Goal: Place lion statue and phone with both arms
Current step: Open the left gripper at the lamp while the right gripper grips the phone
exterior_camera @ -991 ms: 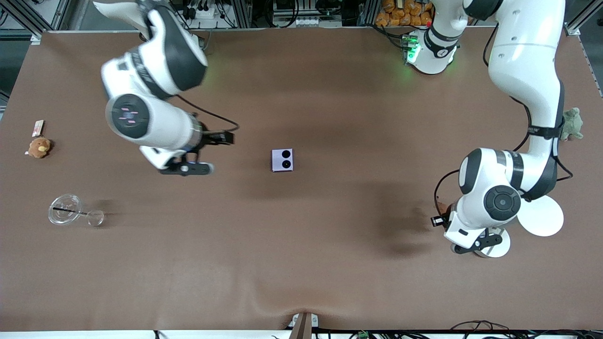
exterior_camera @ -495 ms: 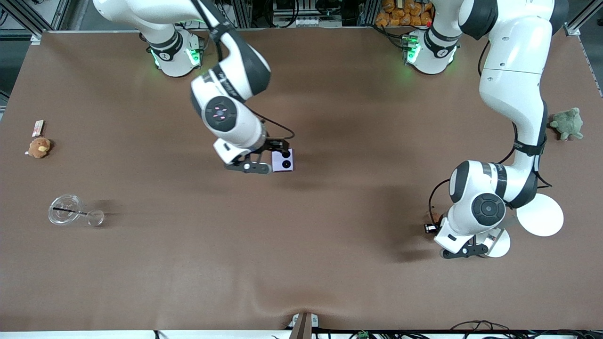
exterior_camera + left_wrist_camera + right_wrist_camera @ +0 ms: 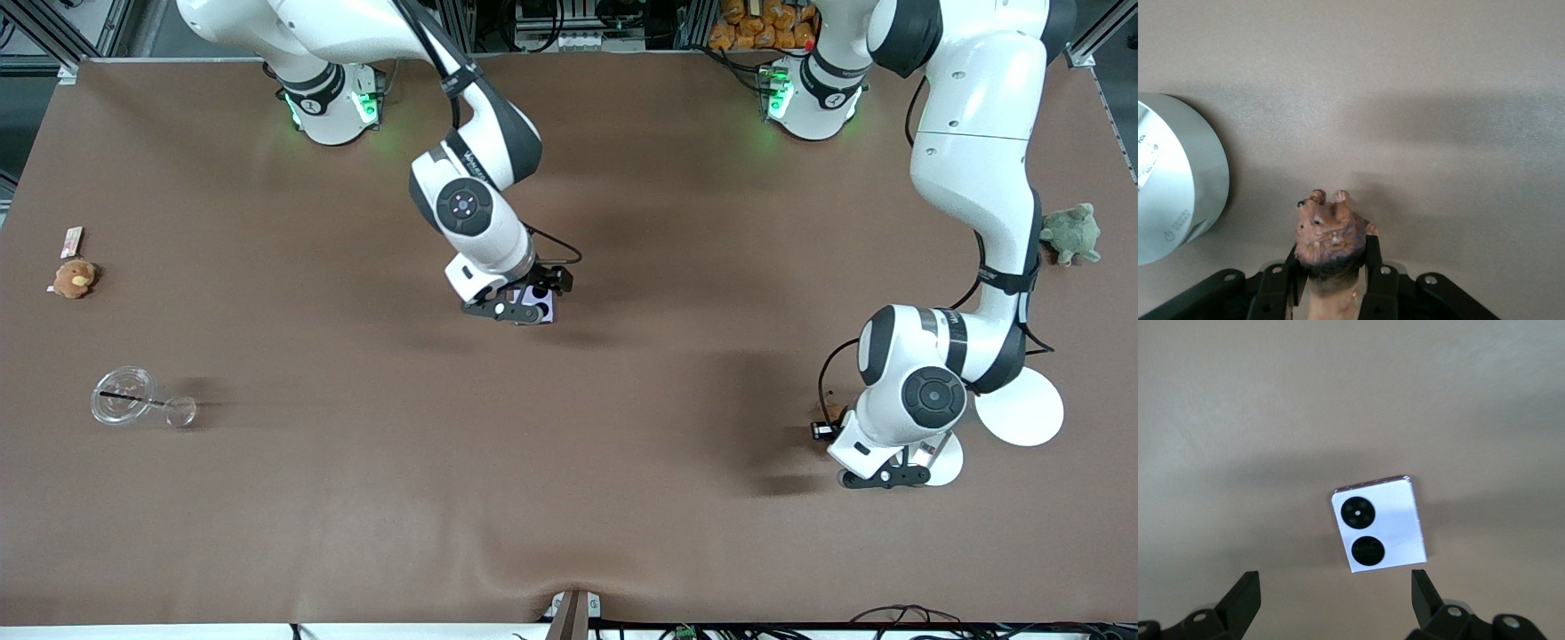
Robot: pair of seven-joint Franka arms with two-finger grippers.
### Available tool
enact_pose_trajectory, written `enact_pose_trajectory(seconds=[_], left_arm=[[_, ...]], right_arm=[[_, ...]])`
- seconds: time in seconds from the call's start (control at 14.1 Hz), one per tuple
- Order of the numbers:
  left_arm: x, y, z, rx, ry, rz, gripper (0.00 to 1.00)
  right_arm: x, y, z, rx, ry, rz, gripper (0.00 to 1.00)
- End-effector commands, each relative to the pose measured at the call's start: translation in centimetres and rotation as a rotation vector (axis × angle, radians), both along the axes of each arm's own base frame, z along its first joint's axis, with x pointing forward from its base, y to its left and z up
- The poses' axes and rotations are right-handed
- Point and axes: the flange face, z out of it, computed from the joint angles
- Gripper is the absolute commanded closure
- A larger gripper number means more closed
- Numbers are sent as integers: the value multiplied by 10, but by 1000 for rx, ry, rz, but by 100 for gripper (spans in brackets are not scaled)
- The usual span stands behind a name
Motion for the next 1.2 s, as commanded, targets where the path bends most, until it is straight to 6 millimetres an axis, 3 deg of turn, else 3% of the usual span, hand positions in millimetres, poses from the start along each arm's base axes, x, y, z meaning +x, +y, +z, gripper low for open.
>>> enact_pose_trajectory(seconds=[0.0,0.21,0.35,0.57,0.78,1.06,1.13], left_arm=[[5,0,-2,16,-19,-22,0],[6,-5,9,11,-33,-15,0],[8,-5,37,2,-63,-10,0],[-2,-4,123,4,-63,1,0],[-33,-3,208,-12,-61,9,0],[-94,13,273,-34,-44,-78,0],[-104,25,288,-28,-16,-122,0]], right_arm=[[-17,2,-21,-2,-16,35,0],[-20,-4,-31,-14,-7,77,0],[-20,-9,-42,-44,-12,111,0],[-15,-14,-50,-74,-37,154,0],[-13,-14,-61,-67,-65,157,0],[-15,-13,-70,-72,-67,163,0],[-15,-13,-72,-71,-68,162,0]])
